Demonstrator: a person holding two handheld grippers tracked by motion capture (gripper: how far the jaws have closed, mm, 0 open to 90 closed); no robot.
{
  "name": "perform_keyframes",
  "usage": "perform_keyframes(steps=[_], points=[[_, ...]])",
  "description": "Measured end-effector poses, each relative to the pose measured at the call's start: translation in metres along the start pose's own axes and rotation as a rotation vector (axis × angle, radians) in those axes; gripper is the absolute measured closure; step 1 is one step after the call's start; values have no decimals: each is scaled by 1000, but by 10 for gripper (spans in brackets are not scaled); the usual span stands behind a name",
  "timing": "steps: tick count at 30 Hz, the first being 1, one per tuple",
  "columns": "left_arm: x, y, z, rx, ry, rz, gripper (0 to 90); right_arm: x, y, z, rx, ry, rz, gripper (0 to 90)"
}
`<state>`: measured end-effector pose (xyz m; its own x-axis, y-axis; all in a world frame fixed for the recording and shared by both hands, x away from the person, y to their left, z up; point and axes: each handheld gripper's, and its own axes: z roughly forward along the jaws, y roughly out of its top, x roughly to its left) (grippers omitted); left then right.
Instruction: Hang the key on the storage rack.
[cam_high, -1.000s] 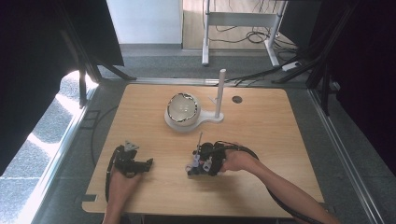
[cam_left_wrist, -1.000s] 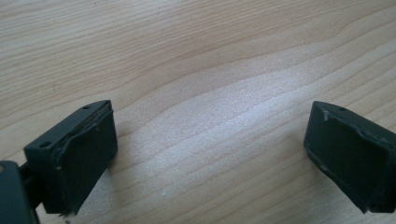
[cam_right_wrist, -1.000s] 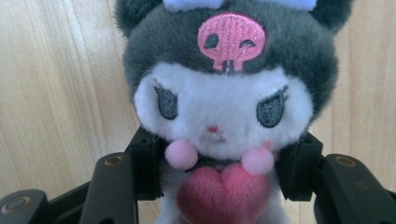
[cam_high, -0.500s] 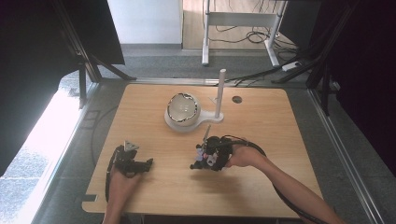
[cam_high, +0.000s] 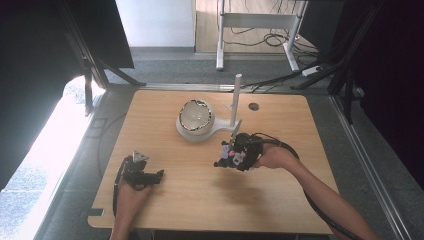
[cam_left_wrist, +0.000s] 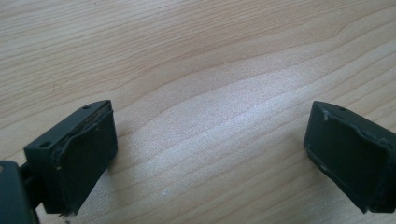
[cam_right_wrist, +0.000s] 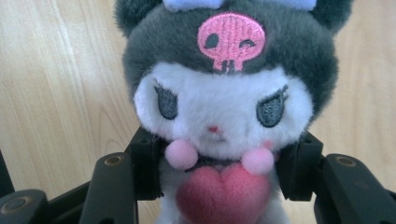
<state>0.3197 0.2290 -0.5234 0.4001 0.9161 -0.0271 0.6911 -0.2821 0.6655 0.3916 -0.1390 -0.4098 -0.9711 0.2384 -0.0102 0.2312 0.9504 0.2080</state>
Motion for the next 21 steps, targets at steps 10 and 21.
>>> perform_keyframes(steps=[10, 21], points=[[0, 0, 0, -1, -1, -3, 26, -20, -12, -24, -21, -24, 44, 436], [0, 0, 0, -1, 0, -1, 26, -43, -21, -44, -25, -53, 105, 436]])
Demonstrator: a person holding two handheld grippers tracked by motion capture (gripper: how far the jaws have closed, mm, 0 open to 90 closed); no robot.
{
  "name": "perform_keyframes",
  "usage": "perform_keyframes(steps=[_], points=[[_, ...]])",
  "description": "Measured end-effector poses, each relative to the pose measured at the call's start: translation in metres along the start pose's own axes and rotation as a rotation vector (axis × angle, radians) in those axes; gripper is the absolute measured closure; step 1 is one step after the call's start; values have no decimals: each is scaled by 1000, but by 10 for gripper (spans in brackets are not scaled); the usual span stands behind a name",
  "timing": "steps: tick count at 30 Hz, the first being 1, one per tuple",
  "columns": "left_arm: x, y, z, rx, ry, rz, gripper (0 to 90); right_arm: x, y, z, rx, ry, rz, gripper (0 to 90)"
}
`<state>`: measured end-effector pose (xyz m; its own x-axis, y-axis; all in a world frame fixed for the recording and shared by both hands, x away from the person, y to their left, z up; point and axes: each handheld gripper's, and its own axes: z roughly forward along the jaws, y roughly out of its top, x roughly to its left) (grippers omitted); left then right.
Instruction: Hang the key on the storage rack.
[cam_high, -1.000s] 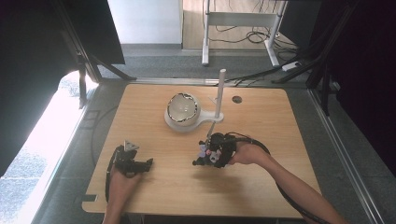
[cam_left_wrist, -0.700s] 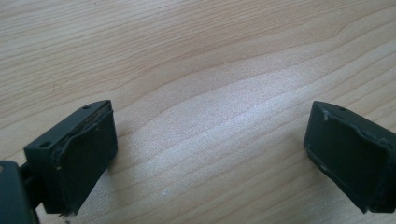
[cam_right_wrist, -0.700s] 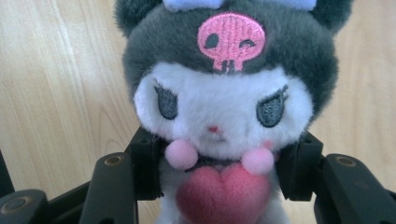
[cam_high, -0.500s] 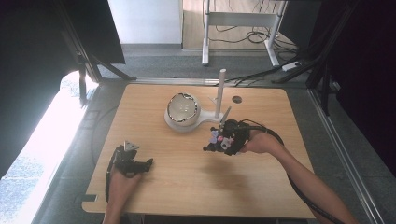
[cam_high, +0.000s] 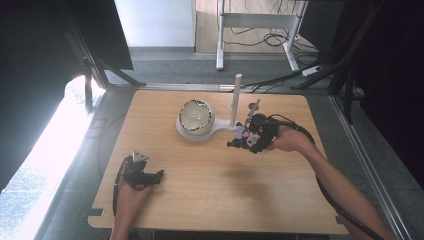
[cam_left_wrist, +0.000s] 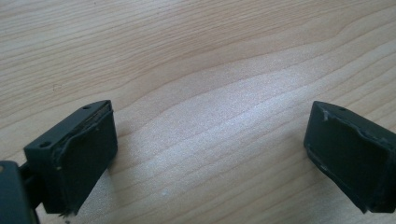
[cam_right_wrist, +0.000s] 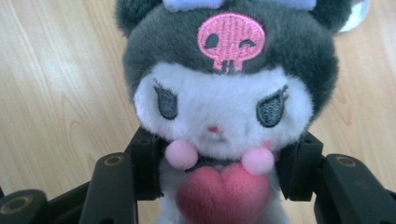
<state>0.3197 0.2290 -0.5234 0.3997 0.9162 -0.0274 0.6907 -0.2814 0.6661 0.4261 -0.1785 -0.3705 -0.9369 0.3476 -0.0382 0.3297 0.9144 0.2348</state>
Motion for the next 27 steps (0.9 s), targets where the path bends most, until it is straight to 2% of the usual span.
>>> perform_keyframes(steps=[27], points=[[0, 0, 0, 3, -2, -1, 26, -59, -3, -57, -47, -87, 136, 436]])
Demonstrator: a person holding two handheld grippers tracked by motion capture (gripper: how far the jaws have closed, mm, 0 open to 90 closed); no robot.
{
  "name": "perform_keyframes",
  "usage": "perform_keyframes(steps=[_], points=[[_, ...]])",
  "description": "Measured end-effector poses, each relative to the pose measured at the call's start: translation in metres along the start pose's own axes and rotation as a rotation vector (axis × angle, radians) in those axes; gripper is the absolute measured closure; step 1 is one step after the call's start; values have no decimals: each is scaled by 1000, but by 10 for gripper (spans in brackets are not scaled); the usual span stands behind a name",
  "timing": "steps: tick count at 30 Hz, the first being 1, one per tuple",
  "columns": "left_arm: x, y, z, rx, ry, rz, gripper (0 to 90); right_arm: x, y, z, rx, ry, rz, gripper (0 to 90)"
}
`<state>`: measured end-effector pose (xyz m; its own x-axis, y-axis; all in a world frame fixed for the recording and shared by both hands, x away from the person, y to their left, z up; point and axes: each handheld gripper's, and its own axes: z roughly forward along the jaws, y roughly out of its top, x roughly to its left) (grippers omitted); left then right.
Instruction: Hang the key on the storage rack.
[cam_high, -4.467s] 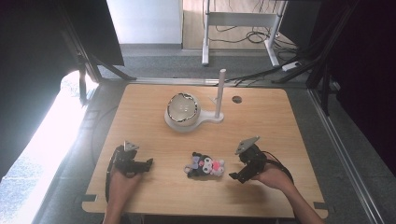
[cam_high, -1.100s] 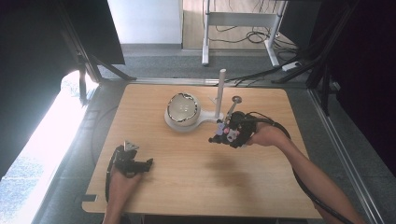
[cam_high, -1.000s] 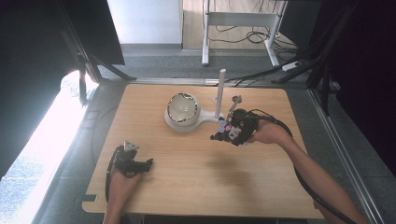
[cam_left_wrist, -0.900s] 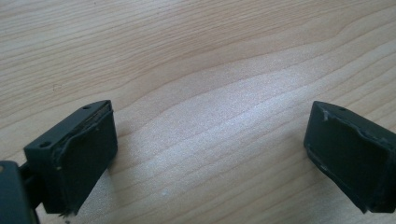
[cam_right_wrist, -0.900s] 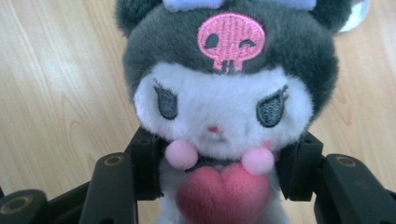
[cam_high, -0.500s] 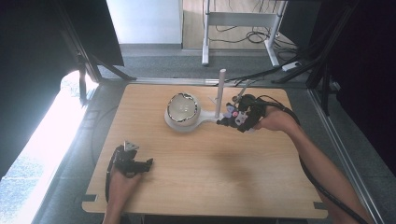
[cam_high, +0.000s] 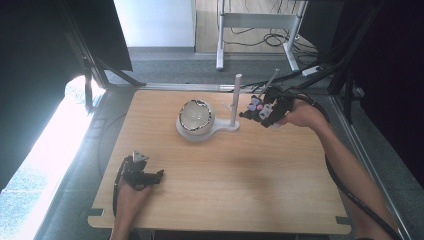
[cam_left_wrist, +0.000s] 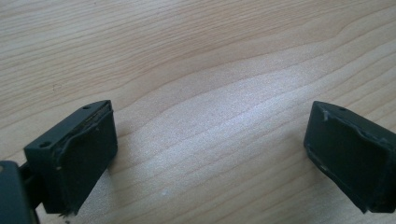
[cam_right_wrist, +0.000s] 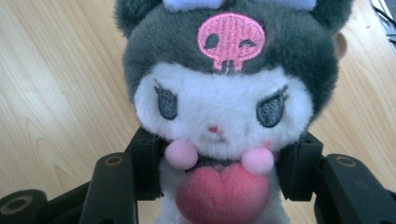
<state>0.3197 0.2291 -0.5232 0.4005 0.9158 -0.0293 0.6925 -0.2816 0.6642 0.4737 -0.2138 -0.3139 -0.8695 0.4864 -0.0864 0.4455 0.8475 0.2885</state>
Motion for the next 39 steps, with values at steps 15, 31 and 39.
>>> perform_keyframes(steps=[15, 31, 39], points=[[0, 0, 0, 2, 0, 2, 26, -24, 12, -23, -33, -60, 56, 437], [0, 0, 0, 2, 0, -1, 26, -33, 34, -33, -47, -106, 64, 437], [0, 0, 0, 2, 0, -1, 26, -25, 47, -29, -44, -92, 31, 437]])
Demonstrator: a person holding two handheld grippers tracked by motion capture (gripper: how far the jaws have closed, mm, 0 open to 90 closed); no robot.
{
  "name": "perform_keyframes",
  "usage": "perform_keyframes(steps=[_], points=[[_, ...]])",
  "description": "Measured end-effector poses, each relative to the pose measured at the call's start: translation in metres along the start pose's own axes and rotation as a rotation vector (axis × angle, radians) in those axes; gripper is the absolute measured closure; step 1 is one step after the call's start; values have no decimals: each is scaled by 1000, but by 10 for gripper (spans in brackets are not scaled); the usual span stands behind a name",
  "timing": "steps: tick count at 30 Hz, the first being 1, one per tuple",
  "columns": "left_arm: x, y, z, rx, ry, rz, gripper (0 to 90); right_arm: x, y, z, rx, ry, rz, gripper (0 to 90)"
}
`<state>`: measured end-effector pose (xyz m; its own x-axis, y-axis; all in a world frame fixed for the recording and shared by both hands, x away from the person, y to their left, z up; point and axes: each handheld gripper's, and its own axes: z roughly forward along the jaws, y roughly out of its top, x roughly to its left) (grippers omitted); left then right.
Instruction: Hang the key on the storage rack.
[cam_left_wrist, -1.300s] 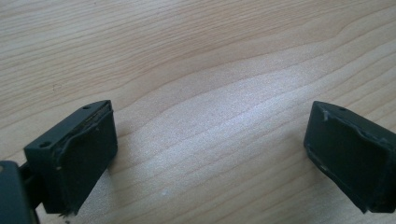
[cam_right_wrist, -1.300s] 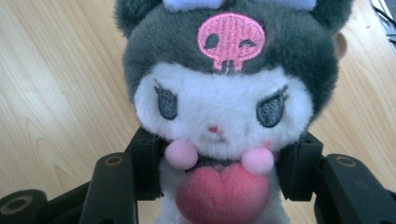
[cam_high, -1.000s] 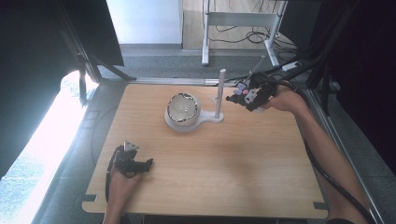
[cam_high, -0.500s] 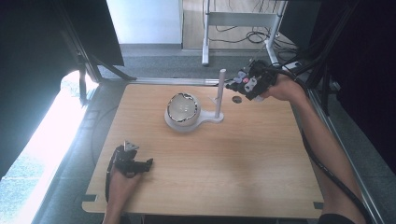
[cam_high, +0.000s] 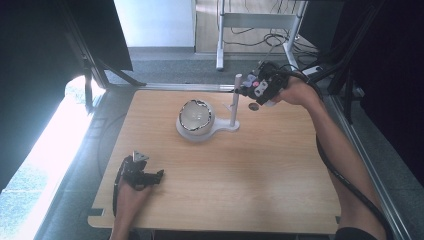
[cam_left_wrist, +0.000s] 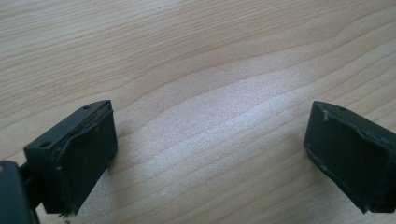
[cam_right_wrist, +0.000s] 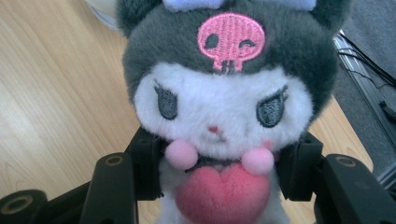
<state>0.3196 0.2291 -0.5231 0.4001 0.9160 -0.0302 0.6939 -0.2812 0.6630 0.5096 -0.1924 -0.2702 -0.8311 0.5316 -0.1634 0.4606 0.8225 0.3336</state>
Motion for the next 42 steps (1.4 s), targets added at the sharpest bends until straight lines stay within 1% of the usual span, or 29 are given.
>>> perform_keyframes(steps=[4, 7, 10, 11, 15, 20, 23, 24, 26, 32, 37, 41, 42], points=[[0, 0, 0, 0, 0, 0, 26, 7, 5, 9, 12, 22, -17, 437], [0, 0, 0, 0, 0, 0, 26, 14, 9, 19, 23, 50, -31, 436], [0, 0, 0, 0, 0, 0, 26, 18, 12, 28, 36, 64, -38, 436], [0, 0, 0, 0, 0, 0, 26, 20, 12, 31, 40, 63, -33, 436], [0, 0, 0, 0, 0, 2, 26, 24, 11, 44, 61, 83, -32, 435], [0, 0, 0, -2, 1, 1, 26, 27, 8, 60, 68, 109, -41, 434], [0, 0, 0, -3, 2, 1, 26, 29, 6, 70, 70, 108, -43, 433], [0, 0, 0, -3, 1, 1, 26, 30, 5, 76, 66, 107, -40, 433], [0, 0, 0, -3, 1, 1, 26, 30, 4, 78, 65, 101, -35, 433], [0, 0, 0, -4, 2, 1, 26, 28, -4, 91, 51, 87, -26, 428], [0, 0, 0, -4, 2, -2, 26, 27, -9, 96, 34, 75, -21, 424], [0, 0, 0, -4, 2, -2, 26, 28, -11, 102, 41, 76, -21, 423], [0, 0, 0, -3, 1, -1, 26, 28, -12, 103, 44, 78, -11, 423]])
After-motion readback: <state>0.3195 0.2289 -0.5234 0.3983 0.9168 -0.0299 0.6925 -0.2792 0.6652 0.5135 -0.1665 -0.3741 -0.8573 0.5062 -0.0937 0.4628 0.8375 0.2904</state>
